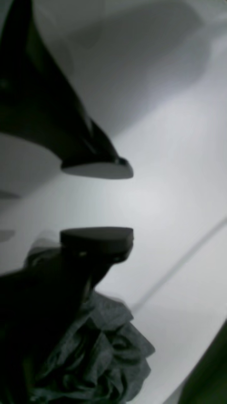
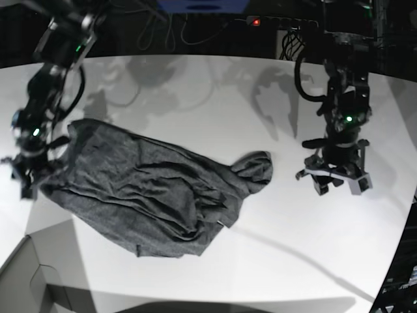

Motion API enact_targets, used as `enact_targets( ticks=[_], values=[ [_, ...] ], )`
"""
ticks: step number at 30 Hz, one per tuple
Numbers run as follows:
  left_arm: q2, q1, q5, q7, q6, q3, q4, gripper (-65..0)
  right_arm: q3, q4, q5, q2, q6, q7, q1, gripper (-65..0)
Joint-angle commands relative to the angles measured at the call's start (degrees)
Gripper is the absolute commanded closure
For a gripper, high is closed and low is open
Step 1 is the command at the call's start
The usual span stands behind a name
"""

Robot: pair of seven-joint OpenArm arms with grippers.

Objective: Layout the t-shirt on the table in an organized manner, then fold the t-shirt properly
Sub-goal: 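Lower both grippers onto opposite edges of the shirt and grasp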

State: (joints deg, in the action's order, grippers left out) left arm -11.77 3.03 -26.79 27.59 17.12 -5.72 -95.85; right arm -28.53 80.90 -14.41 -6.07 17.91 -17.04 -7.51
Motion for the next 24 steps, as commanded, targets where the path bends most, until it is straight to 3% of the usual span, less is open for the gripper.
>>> enact_targets(
  ticks=[1, 3, 7, 10, 17, 24],
  values=[
    [0.82, -0.96, 0.19, -1.18, -0.29, 0.05, -0.89, -29.2, 0.09, 3.18, 0.66, 0.75, -0.11, 1.87, 0.26, -27.8],
    [2.41, -2.28, 0.63, -1.18, -0.29, 2.86, 0.43, -35.2, 2.2, 5.91, 0.66, 3.65, -0.11, 1.87, 3.24, -27.8],
    [3.11, -7.64, 0.37, -1.7, -0.29, 10.77, 6.75, -43.7, 8.71, 6.53, 0.57, 6.02, -0.11, 1.87, 8.61, -27.8],
    [4.96, -12.92, 0.37, -1.79, -0.29, 16.05, 12.12, -43.7, 11.87, 6.35, 0.66, 6.46, -0.11, 1.87, 11.33, -27.8],
    [12.52, -22.5, 0.63, -1.79, -0.2, 17.28, 25.39, -43.7, 13.81, 3.1, 0.48, 6.46, -0.11, 1.87, 13.0, -27.8],
    [15.24, -26.46, 0.72, -1.79, -0.29, 17.28, 33.48, -43.6, 13.46, -0.95, 0.39, 5.41, -0.11, 1.87, 13.18, -27.8]
  ],
)
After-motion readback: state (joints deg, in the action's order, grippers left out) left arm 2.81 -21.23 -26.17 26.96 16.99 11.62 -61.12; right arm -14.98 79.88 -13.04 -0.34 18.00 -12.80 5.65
